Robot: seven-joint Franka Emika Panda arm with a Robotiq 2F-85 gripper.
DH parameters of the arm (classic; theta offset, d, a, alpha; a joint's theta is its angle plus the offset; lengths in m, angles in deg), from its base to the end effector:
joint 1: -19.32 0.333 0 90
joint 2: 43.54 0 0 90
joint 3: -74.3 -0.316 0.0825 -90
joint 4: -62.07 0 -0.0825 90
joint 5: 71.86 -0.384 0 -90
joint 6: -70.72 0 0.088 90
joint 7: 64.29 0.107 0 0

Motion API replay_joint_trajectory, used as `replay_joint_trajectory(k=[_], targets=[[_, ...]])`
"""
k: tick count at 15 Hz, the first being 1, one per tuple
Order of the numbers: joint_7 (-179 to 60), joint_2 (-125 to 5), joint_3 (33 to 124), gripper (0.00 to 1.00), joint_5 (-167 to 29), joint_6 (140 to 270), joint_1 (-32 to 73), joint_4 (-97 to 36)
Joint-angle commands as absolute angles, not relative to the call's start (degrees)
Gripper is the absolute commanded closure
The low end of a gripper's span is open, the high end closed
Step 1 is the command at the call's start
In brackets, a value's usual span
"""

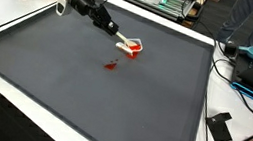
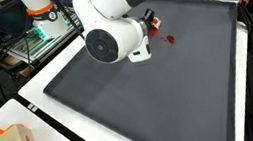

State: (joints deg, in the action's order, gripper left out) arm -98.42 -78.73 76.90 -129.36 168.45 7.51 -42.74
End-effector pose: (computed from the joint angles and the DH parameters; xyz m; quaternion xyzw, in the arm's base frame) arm 0.5871 -0.0677 0.1905 -0.8519 0.0882 0.1185 0.5024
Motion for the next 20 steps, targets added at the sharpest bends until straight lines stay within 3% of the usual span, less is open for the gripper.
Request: replay_joint_trajectory(k=[1,20], targets=[[-100.53,-80.08,76.57,0.97,-131.20,165.40,5.40,-42.00],[-108.54,-79.77,77.50,0.97,-134.47,159.70,3.36,-40.06]])
